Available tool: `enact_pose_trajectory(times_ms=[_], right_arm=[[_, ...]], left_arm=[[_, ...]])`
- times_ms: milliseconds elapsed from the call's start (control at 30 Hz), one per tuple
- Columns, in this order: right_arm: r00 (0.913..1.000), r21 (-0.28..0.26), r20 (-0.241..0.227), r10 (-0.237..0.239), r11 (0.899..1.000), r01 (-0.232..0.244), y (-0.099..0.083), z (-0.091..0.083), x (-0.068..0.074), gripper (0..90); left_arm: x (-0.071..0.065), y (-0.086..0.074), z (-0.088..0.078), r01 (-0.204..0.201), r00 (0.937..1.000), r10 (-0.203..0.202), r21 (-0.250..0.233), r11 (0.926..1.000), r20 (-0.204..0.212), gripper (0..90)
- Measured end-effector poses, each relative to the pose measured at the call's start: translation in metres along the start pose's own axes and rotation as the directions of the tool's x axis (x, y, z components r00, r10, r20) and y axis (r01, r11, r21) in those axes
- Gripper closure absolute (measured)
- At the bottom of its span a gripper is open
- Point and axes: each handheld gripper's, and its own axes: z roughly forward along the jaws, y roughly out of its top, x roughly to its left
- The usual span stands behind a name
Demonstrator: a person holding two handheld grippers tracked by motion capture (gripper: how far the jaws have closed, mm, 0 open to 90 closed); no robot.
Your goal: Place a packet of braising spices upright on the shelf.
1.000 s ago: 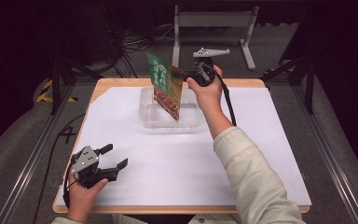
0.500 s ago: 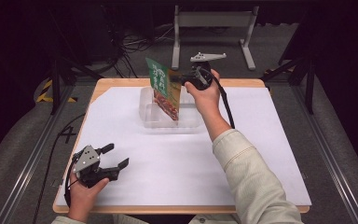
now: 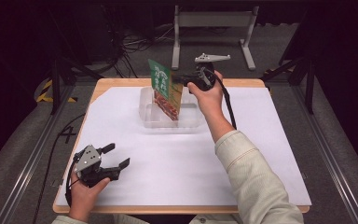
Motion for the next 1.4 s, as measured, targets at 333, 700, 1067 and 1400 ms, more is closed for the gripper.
enact_pose_trajectory(times_ms=[333, 700, 1067, 1400], right_arm=[[0.9998, -0.037, -0.015, -0.013, 0.999, 0.013, 0.004, -0.008, 0.005, 55.9], [0.9972, -0.104, -0.026, -0.070, 0.992, 0.067, 0.006, -0.039, 0.018, 40.6], [0.9867, -0.116, -0.011, -0.162, 0.980, 0.160, -0.004, -0.098, 0.034, 34.2], [0.9824, -0.124, 0.024, -0.185, 0.975, 0.187, -0.024, -0.146, 0.038, 21.7]], left_arm=[[0.000, 0.000, 0.002, 0.000, 1.0000, 0.000, 0.006, 1.0000, 0.003, 19.8], [0.000, 0.002, 0.008, 0.002, 1.0000, -0.002, 0.004, 1.0000, 0.009, 20.0], [0.000, 0.006, 0.014, -0.009, 0.9997, 0.009, 0.007, 0.9999, 0.021, 20.0], [0.001, 0.007, 0.015, -0.004, 0.9998, 0.004, -0.002, 1.0000, 0.017, 19.8]])
